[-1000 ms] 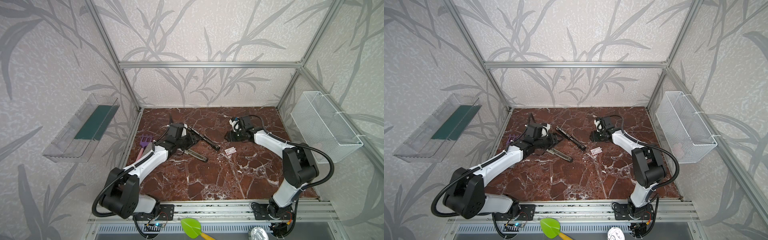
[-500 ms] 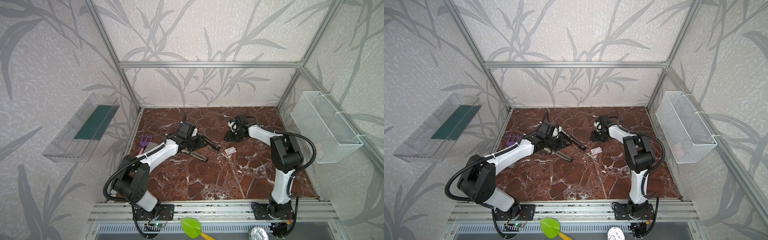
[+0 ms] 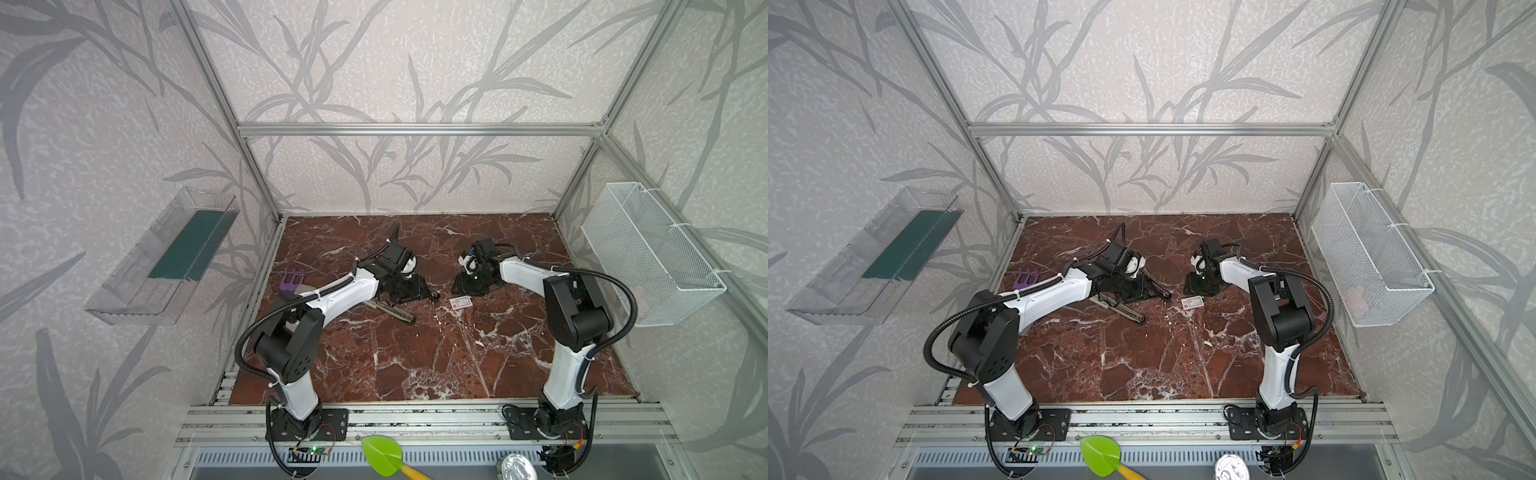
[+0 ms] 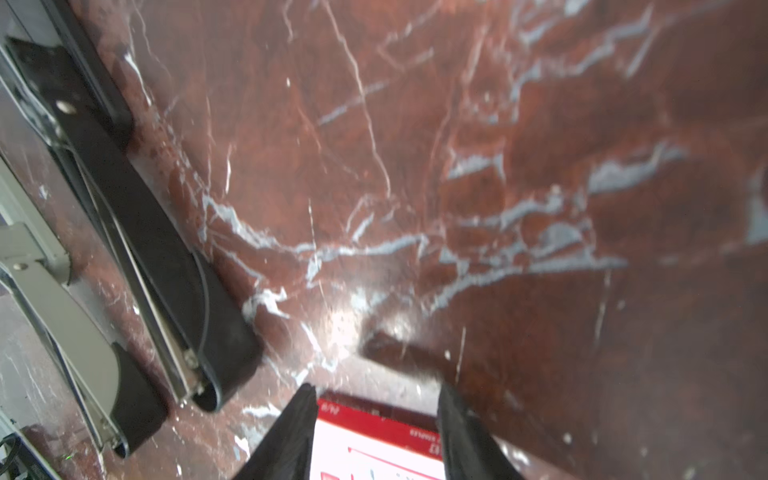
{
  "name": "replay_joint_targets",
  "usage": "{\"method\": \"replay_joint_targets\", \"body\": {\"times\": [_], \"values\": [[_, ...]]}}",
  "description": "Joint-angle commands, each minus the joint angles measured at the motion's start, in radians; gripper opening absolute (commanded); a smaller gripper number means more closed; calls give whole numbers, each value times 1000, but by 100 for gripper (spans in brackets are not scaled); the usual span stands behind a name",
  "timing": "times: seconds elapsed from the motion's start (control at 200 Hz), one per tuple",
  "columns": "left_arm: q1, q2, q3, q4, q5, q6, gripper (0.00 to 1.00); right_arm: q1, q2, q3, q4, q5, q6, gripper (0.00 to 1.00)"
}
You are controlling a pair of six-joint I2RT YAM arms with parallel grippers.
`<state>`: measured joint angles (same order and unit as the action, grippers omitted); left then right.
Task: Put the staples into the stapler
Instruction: 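Move both grippers toward the red staple box beside the staplers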
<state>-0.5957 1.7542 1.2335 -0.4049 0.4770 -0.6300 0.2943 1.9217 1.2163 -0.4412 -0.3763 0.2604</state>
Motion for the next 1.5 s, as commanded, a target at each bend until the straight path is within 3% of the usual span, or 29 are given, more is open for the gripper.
{"method": "replay_joint_targets", "body": {"times": [0.0,0.21,0.585,0.755,1.225,1.495], "values": [[-9,18,36,-51,20,32,52,-3,-86,-43,-43,-19,-6,49],[-22,68,76,-63,44,46,52,-14,-198,-153,-16,-2,27,50],[-76,278,297,-125,90,68,53,-102,-366,-312,39,-18,66,47],[-100,375,425,-216,76,97,53,-124,-379,-355,72,-45,73,40],[-126,534,587,-290,44,97,54,-141,-362,-392,139,-89,94,40],[-130,577,619,-262,98,83,43,-141,-337,-399,157,-106,102,35]]}}
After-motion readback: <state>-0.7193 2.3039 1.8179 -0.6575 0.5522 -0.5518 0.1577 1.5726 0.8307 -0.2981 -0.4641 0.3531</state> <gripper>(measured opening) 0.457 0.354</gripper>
